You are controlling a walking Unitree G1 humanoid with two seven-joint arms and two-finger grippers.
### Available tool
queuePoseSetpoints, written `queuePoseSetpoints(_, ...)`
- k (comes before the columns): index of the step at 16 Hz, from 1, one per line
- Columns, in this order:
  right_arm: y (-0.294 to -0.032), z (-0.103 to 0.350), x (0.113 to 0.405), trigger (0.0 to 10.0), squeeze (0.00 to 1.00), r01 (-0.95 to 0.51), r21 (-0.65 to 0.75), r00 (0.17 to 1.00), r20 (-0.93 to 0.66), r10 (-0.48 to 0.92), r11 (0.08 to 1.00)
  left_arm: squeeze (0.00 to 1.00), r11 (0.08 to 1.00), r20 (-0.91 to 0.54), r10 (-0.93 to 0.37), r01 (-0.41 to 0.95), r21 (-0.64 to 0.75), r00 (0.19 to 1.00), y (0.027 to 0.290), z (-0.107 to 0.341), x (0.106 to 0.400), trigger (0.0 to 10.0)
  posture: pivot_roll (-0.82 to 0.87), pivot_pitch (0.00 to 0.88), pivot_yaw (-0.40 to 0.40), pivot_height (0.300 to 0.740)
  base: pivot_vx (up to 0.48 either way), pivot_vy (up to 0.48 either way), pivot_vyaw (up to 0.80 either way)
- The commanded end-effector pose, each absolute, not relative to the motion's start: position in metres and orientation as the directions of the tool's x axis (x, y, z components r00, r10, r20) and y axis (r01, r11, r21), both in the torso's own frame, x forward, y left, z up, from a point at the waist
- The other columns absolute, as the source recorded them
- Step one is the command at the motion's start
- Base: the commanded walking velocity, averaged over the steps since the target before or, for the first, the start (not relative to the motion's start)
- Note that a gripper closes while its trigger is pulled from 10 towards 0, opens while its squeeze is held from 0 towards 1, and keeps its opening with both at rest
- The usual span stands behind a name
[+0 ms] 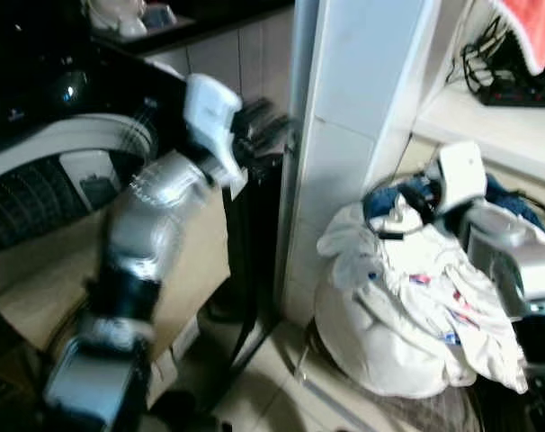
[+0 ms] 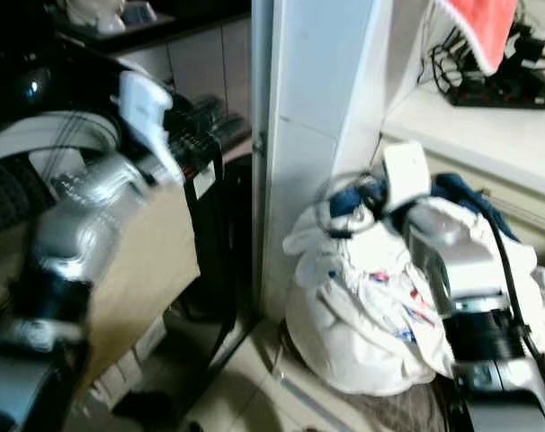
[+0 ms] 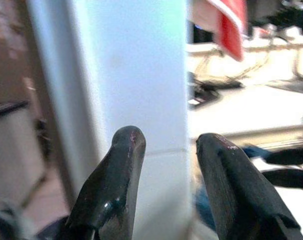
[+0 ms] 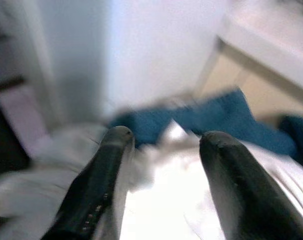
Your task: Clothes washing
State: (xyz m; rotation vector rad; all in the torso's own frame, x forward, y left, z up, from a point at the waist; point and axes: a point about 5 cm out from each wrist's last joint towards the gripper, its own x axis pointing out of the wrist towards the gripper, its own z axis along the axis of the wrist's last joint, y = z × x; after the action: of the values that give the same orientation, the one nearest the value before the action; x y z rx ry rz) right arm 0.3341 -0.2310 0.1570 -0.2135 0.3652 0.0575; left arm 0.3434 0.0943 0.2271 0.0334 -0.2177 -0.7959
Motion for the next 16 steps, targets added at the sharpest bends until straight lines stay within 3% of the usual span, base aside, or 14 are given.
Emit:
queuePoseSetpoints(1,-0.244,0.161,0.339,10.0,1.00,-0.032,-0.210,0.944,-0.328,-0.040,0.977,0.00,0.699,0.170,-0.713,0.707,0.105,0.680,0.093,0.225,0.338,10.0,-0.09,0.000,0.018,0.740,0.000,0.000,0.00)
queuePoseSetpoints(2,-0.248,0.159,0.340,10.0,1.00,-0.017,-0.208,0.942,-0.331,-0.054,0.978,0.00,0.699,0.168,-0.713,0.708,0.097,0.681,0.091,0.223,0.336,10.0,-0.09,0.000,0.016,0.740,0.000,0.000,0.00)
queuePoseSetpoints(3,-0.258,0.151,0.341,10.0,1.00,0.014,-0.202,0.937,-0.340,-0.083,0.979,0.96,0.690,0.143,-0.722,0.718,0.087,0.677,0.090,0.216,0.328,10.0,-0.09,0.000,0.017,0.740,0.000,0.000,0.00)
queuePoseSetpoints(4,-0.264,0.147,0.341,10.0,1.00,0.029,-0.196,0.935,-0.341,-0.096,0.980,1.00,0.683,0.125,-0.730,0.726,0.086,0.672,0.088,0.212,0.323,10.0,-0.09,0.000,0.017,0.740,0.000,0.000,0.00)
queuePoseSetpoints(10,-0.289,0.116,0.336,10.0,1.00,0.095,-0.251,0.872,-0.446,-0.203,0.963,1.00,0.592,-0.015,-0.800,0.792,0.150,0.600,0.075,0.187,0.295,10.0,-0.09,0.000,0.013,0.740,0.000,0.000,0.00)
queuePoseSetpoints(11,-0.293,0.111,0.334,10.0,1.00,0.118,-0.280,0.844,-0.478,-0.245,0.953,0.89,0.555,-0.021,-0.826,0.819,0.145,0.563,0.073,0.186,0.291,10.0,-0.09,0.000,0.013,0.740,0.000,0.000,0.00)
queuePoseSetpoints(12,-0.297,0.108,0.332,10.0,1.00,0.137,-0.290,0.825,-0.497,-0.271,0.947,0.00,0.521,-0.030,-0.849,0.845,0.124,0.528,0.071,0.185,0.285,10.0,-0.09,0.000,0.012,0.740,0.000,0.000,0.00)
queuePoseSetpoints(13,-0.300,0.101,0.329,10.0,0.00,0.143,-0.298,0.800,-0.526,-0.287,0.944,0.00,0.486,-0.049,-0.868,0.866,0.117,0.493,0.070,0.182,0.280,10.0,-0.09,0.000,0.013,0.740,0.000,0.000,0.00)
queuePoseSetpoints(16,-0.303,0.084,0.320,10.0,0.00,0.118,-0.290,0.739,-0.614,-0.279,0.950,0.00,0.442,-0.088,-0.888,0.890,0.108,0.452,0.068,0.178,0.272,10.0,-0.08,0.000,0.013,0.740,0.000,0.000,0.00)
